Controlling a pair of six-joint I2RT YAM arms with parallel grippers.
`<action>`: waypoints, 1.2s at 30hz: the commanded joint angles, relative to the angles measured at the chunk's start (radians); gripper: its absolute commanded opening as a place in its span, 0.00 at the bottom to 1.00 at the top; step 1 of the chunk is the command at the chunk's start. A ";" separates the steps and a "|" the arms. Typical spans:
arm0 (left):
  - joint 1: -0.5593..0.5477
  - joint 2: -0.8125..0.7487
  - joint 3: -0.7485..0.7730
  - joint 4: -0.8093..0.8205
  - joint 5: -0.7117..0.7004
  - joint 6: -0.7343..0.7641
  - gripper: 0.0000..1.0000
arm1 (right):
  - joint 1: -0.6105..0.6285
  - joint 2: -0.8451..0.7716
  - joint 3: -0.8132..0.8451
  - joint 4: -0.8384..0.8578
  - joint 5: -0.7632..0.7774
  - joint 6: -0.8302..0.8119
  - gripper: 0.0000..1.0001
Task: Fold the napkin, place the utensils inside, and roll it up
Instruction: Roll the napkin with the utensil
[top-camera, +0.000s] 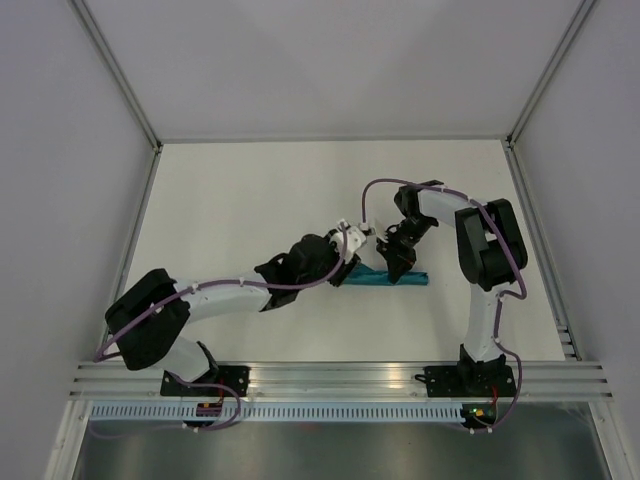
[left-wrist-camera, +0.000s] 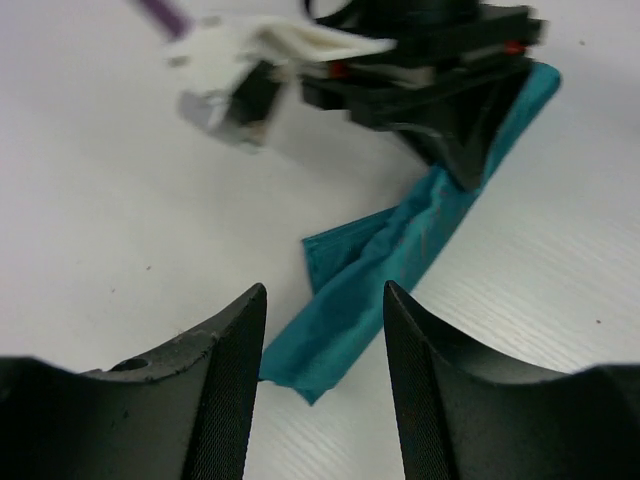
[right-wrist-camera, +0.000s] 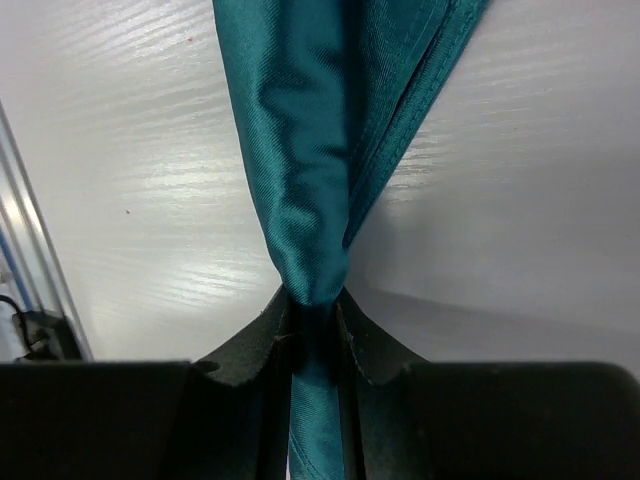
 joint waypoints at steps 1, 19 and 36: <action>-0.140 0.023 -0.003 0.104 -0.243 0.237 0.56 | -0.012 0.132 0.070 -0.051 0.007 -0.069 0.24; -0.328 0.414 0.113 0.258 -0.407 0.638 0.58 | -0.032 0.290 0.224 -0.147 -0.007 -0.054 0.25; -0.288 0.522 0.296 -0.224 -0.128 0.519 0.32 | -0.051 0.344 0.340 -0.263 -0.056 -0.082 0.33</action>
